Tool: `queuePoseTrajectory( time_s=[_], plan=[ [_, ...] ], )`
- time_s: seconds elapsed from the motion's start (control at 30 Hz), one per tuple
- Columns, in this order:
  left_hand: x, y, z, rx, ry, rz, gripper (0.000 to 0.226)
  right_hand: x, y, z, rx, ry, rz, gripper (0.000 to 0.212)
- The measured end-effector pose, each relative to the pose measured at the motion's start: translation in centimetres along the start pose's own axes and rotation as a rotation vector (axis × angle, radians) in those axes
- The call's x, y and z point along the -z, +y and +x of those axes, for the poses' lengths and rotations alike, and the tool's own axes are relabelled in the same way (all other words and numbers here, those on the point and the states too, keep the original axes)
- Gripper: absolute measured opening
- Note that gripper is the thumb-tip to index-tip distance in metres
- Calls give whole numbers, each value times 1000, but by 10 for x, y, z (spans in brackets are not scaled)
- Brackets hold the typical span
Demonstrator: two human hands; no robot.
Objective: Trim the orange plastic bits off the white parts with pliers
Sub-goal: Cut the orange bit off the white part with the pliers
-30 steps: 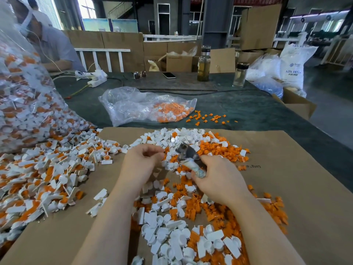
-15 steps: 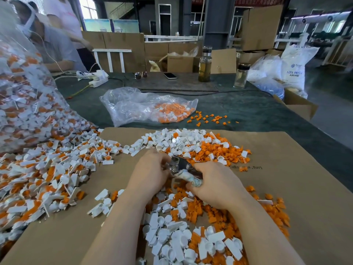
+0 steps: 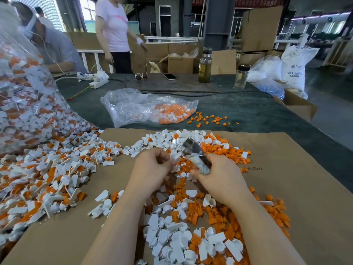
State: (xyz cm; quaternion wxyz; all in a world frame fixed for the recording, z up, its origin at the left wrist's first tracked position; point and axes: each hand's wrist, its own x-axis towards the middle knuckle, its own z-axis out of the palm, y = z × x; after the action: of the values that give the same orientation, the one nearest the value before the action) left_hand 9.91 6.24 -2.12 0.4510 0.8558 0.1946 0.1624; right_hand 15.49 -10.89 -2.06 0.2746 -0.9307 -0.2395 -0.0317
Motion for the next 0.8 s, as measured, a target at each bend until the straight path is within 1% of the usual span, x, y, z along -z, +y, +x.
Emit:
queuePoseTrajectory(
  time_s=[0.13,0.2,0.3,0.37,0.47,0.5,0.57,0.6,0.63,0.7,0.8],
  plan=[
    [3,8,-6,104,-62,-295,14,4,-1,-1,-10,113,145,18],
    [3,11,-7,132,-83,-387,13,4,-2,-1,-17,155,254,13],
    [3,16,-9,178,-93,-538,11,7,-2,-1,-34,201,408,10],
    [3,18,-9,164,-75,-600,9,9,-3,-2,-27,212,483,12],
    [0,18,-10,44,-13,-471,7,9,-3,-2,-24,222,511,15],
    [-1,16,-9,-11,12,-362,8,9,-3,-2,-31,227,499,15],
    [-1,11,-9,-144,49,-24,10,8,-3,-1,-48,237,481,15],
    [0,8,-8,-217,48,128,9,8,-2,-1,-53,241,473,15],
    [2,5,-7,-280,33,229,8,7,-2,-1,-58,245,462,15],
    [7,0,-5,-332,-29,321,7,7,-1,0,-62,250,446,14],
    [10,-2,-2,-327,-90,405,16,7,0,1,-66,250,424,16]
  ],
)
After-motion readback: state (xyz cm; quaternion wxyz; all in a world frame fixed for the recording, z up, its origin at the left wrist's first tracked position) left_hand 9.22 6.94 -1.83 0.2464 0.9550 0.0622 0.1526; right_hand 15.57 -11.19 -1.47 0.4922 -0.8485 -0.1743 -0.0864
